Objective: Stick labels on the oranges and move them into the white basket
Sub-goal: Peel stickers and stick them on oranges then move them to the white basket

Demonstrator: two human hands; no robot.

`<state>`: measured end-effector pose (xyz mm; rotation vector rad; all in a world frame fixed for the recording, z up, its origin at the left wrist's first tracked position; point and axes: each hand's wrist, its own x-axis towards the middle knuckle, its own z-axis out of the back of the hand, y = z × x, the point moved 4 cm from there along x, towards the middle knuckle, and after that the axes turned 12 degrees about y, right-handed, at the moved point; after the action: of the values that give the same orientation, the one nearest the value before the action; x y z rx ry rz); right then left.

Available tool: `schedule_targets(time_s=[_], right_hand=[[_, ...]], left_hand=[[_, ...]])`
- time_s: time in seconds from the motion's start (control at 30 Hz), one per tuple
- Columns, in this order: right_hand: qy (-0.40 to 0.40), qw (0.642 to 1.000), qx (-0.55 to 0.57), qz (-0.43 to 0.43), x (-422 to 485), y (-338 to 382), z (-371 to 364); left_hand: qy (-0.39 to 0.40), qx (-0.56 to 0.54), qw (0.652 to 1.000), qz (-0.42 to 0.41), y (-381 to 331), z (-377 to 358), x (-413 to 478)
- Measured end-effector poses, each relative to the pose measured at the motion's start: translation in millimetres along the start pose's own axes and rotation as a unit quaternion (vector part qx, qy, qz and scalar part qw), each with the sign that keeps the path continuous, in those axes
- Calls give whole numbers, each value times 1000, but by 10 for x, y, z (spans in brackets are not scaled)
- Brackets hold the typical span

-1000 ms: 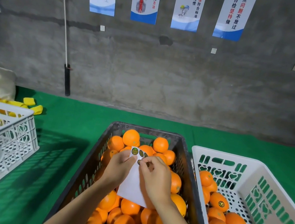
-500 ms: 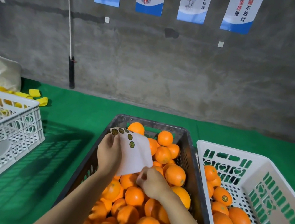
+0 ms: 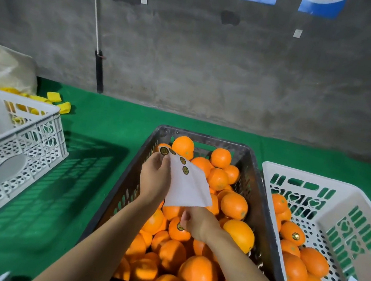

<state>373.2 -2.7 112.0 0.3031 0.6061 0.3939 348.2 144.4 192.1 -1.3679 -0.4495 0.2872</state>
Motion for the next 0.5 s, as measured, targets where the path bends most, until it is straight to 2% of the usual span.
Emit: schedule_targets(time_s=[0.2, 0.37, 0.43, 0.5], right_hand=[[-31, 996, 85, -19, -10, -75, 34], [-66, 994, 82, -14, -16, -58, 56], [-58, 994, 97, 5, -15, -39, 33], [1, 997, 81, 8, -25, -13, -32]], left_hand=[[8, -21, 1000, 8, -8, 19, -5], [4, -21, 1000, 14, 20, 24, 5], [5, -27, 999, 17, 32, 23, 16], [4, -31, 999, 17, 34, 24, 23]])
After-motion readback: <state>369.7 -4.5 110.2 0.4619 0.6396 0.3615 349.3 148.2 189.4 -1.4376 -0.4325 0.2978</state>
